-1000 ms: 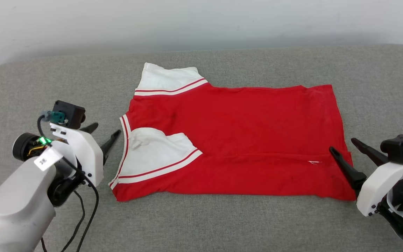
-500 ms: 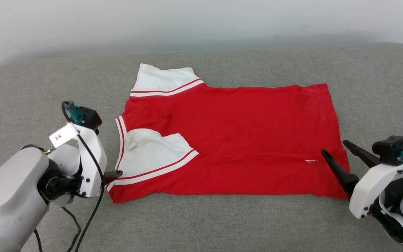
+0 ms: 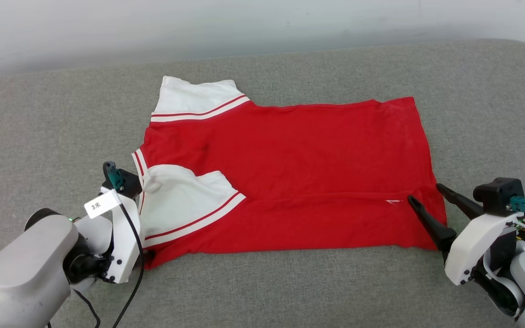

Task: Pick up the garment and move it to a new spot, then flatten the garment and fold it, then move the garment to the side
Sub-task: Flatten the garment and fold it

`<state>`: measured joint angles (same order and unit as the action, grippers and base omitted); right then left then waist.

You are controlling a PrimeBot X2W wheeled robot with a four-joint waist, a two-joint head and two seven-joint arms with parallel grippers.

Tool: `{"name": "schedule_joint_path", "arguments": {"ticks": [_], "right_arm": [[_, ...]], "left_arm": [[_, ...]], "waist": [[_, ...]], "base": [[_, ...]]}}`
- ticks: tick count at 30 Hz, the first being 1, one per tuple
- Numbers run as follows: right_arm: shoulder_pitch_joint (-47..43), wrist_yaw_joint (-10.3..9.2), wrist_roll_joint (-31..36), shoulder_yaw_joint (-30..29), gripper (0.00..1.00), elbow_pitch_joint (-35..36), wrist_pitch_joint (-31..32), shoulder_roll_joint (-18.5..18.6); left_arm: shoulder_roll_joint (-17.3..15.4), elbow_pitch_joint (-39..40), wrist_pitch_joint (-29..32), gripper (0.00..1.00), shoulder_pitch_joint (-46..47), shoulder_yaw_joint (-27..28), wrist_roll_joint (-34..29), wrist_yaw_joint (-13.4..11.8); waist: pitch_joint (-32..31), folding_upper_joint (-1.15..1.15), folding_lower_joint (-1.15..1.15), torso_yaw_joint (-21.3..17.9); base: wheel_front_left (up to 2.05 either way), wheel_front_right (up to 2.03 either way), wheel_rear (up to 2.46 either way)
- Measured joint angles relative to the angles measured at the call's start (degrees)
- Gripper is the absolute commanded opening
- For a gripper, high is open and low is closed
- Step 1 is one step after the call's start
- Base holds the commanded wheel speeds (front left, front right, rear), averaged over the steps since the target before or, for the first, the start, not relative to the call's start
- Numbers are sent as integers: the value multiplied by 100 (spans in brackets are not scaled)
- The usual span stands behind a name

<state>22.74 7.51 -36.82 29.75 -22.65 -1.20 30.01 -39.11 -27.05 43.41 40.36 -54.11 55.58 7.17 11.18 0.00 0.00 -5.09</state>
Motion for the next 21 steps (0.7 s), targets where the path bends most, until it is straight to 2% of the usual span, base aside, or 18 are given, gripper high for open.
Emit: {"name": "schedule_joint_path", "arguments": {"ticks": [2, 3, 4, 5, 10, 15, 18, 21], "right_arm": [[29, 0, -1, -1, 100, -8, -3, -1], [36, 0, -3, -2, 100, -11, -11, 0], [41, 0, -11, -5, 100, -14, -20, 2], [46, 0, -21, -22, 100, -15, -25, 11], [60, 1, -30, -145, 100, 18, -5, 191], [189, 1, 13, -243, 100, 266, 322, 557], [344, 1, -63, -256, 100, 475, 891, 859], [419, 1, -320, -145, 100, 726, 1804, 1182]], "left_arm": [[2, -52, -77, 100, -2, -60, -35, 19], [2, -55, -119, 74, -4, -100, -40, 22], [1, -47, -180, 23, -4, -130, -47, 23], [-13, -15, -264, 0, 6, -183, -97, 23], [-52, 260, -653, 0, 69, -366, -103, 23], [-196, 530, -1022, 0, 141, -404, -43, 23], [-275, 700, -1258, 0, 198, -312, -36, 23], [-364, 848, -1401, 0, 206, -267, -44, 23]], "waist": [[19, 0, 0, -8], [24, 0, 0, -7], [25, 0, 0, -6], [22, 0, 0, -1], [-48, 0, 0, 87], [-155, 0, 0, 163], [-200, 0, 0, 180], [-221, 0, 0, 197]], "base": [[0, 0, 0], [0, 0, 0], [0, 0, 0], [0, 0, 0], [0, 0, 0], [0, 0, 0], [0, 0, 0], [0, 0, 0]]}}
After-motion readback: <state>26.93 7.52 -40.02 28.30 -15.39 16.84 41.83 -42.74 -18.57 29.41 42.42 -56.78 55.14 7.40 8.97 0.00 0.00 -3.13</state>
